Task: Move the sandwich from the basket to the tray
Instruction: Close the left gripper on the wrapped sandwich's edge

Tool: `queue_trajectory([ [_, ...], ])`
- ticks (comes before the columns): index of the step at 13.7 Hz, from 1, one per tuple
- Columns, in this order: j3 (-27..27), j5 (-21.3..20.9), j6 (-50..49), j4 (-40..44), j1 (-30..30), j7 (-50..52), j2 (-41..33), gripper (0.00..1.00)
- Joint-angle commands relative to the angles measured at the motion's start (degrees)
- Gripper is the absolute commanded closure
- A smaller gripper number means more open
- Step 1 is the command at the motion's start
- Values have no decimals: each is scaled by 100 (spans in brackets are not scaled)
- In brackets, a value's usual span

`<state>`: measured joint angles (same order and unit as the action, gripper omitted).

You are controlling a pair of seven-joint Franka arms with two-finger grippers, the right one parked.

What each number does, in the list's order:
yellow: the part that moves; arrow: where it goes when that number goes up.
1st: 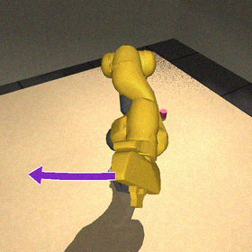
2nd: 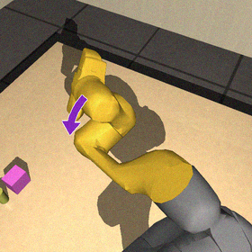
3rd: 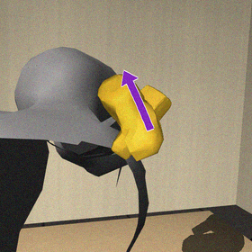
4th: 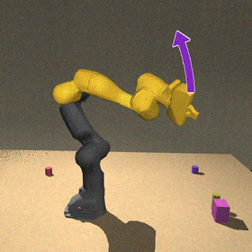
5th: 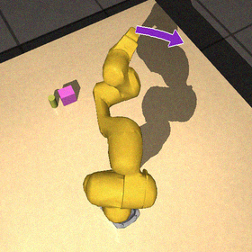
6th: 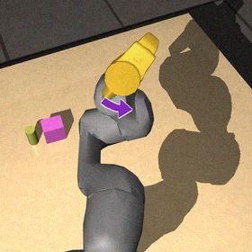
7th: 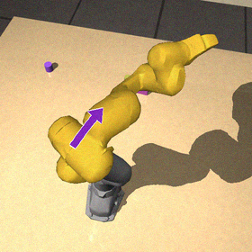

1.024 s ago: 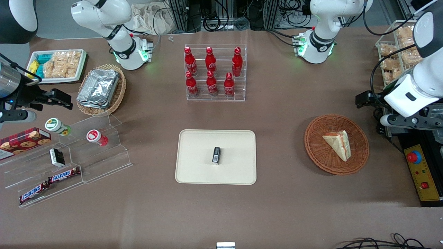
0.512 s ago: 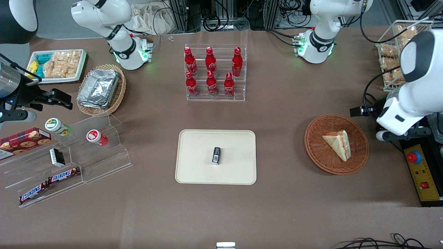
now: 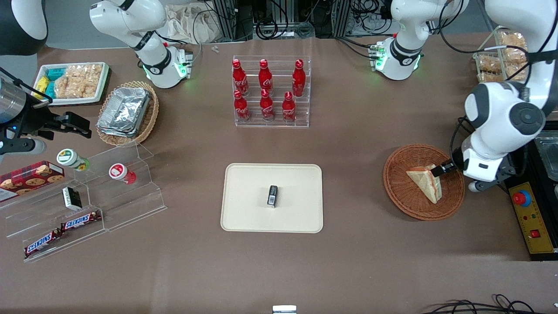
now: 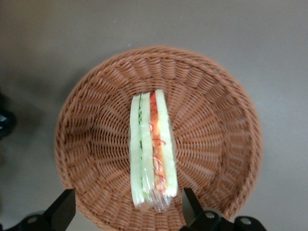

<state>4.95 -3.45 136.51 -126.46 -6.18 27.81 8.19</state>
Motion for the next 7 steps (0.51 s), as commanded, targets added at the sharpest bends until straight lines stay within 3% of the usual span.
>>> queue_trajectory([
  [1, 58, -104, 209, -248, -59, 322, -99, 0],
  [7, 58, -112, 551, -257, -59, 603, 323, 0],
])
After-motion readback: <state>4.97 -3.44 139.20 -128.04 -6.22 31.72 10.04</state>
